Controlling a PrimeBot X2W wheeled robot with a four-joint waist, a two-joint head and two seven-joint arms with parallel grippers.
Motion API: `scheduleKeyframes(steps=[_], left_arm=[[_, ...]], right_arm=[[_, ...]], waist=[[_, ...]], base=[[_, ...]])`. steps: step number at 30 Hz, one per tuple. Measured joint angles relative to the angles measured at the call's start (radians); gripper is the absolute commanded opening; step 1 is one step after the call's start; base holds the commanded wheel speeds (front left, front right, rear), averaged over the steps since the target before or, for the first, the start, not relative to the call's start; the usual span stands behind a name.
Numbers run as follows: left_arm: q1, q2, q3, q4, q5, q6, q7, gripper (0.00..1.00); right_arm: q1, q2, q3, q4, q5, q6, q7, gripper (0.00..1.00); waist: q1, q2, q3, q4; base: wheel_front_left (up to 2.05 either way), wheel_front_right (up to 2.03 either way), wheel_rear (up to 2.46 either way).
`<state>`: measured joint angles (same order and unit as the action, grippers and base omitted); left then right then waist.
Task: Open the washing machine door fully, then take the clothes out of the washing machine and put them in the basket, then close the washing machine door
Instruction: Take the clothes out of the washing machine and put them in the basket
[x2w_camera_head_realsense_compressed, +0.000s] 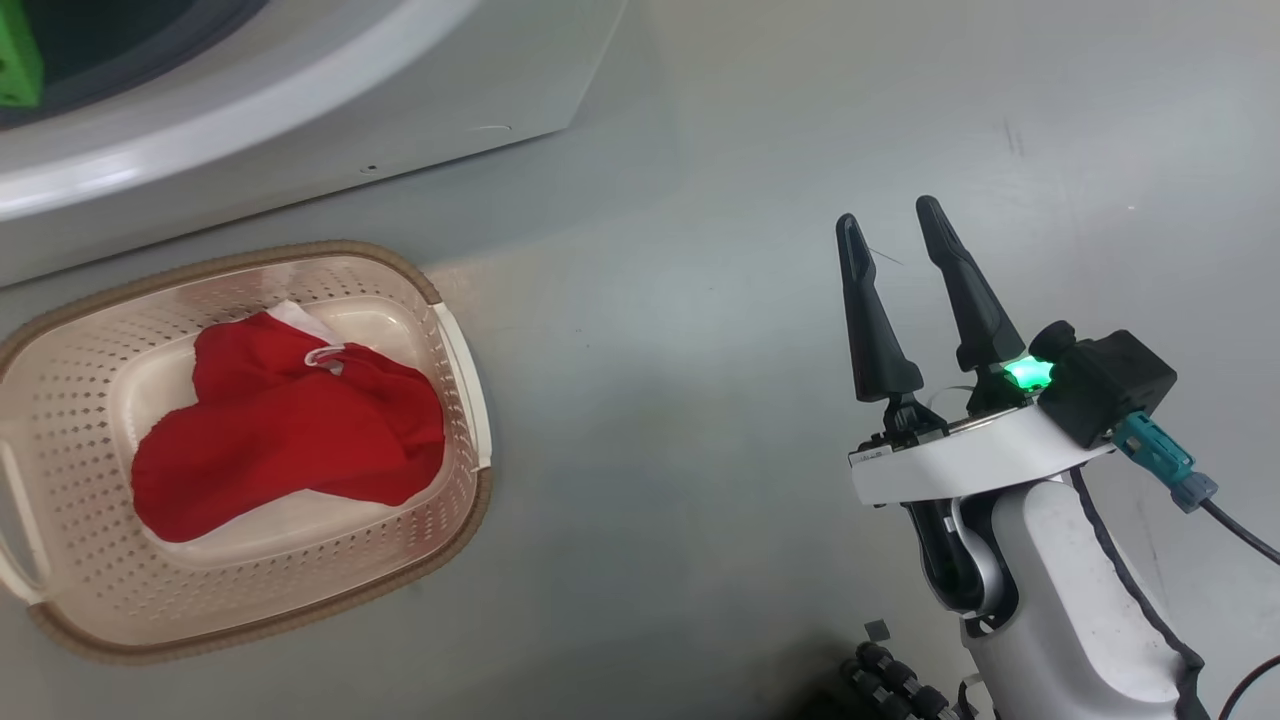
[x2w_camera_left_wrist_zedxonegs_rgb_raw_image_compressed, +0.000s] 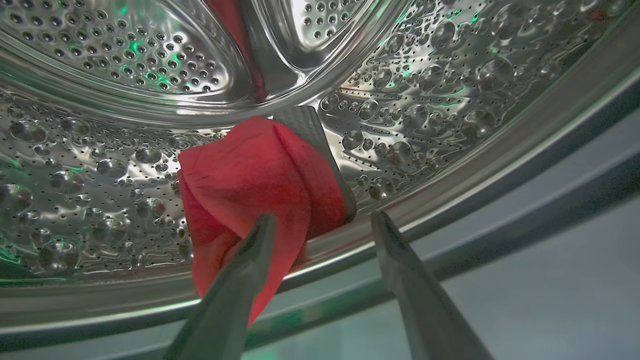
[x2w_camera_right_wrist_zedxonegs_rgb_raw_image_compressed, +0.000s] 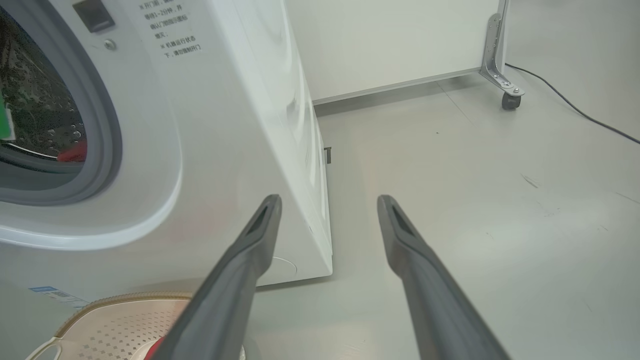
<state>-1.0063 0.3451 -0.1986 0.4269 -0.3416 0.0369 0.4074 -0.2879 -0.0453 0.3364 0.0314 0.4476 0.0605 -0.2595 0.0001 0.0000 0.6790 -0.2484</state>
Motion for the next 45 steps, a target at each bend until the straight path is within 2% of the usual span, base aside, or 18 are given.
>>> scheduleKeyframes(steps=[10,17,22,23,24,26,28,29,30,40,45], left_arm=[[-0.113,0.1,0.023,0.057,0.027,-0.007,0.111,1.0],[-0.139,0.122,0.021,0.101,0.047,-0.005,0.174,1.0],[-0.158,0.151,0.019,0.128,0.079,0.018,0.21,1.0],[-0.162,0.151,0.018,0.133,0.082,0.021,0.219,0.95],[-0.164,0.151,0.014,0.136,0.087,0.021,0.227,0.85],[-0.166,0.151,0.013,0.144,0.088,0.027,0.241,0.54],[-0.168,0.151,0.013,0.155,0.088,0.03,0.262,0.35],[-0.169,0.151,0.013,0.157,0.088,0.035,0.268,0.2],[-0.172,0.151,0.013,0.159,0.088,0.038,0.271,0.0],[-0.185,0.135,0.014,0.151,0.088,0.047,0.285,0.0],[-0.185,0.098,0.026,0.136,0.079,0.049,0.235,0.0]], right_arm=[[-0.041,0.0,0.027,0.017,0.045,-0.001,0.0,1.0],[-0.054,0.0,0.026,0.032,0.05,-0.002,0.0,1.0],[-0.059,0.0,0.026,0.04,0.054,-0.01,0.0,1.0],[-0.062,0.0,0.026,0.041,0.054,-0.01,0.0,1.0],[-0.064,0.0,0.026,0.041,0.054,-0.01,0.0,1.0],[-0.072,0.0,0.026,0.042,0.054,-0.01,0.0,1.0],[-0.079,0.001,0.026,0.042,0.054,-0.01,0.0,1.0],[-0.079,0.001,0.026,0.043,0.054,-0.01,0.0,1.0],[-0.08,0.001,0.026,0.044,0.054,-0.01,0.0,1.0],[-0.096,0.0,0.023,0.056,0.053,-0.01,0.0,1.0],[-0.099,0.0,0.006,0.059,0.043,-0.01,0.0,1.0]], waist=[[0.0,0.0,0.064,-0.072],[0.0,0.0,0.084,-0.102],[-0.0001,0.0,0.089,-0.108],[-0.0001,0.0,0.09,-0.108],[0.0,0.0,0.091,-0.108],[0.0,0.0,0.092,-0.107],[-0.0001,0.0,0.093,-0.106],[-0.0001,0.0,0.093,-0.105],[-0.0001,0.0,0.094,-0.104],[-0.0001,0.0,0.093,-0.093],[-0.0001,0.0,0.086,-0.083]], base=[[0.0,0.0,0.0],[0.0,0.0,0.0],[0.0,0.0,0.0],[0.0,0.0,0.0],[0.0,0.0,0.0],[0.0,0.0,0.0],[0.0,0.0,0.0],[0.0,0.0,0.0],[0.0,0.0,0.0],[0.0,0.0,0.0],[0.0,0.0,0.0]])
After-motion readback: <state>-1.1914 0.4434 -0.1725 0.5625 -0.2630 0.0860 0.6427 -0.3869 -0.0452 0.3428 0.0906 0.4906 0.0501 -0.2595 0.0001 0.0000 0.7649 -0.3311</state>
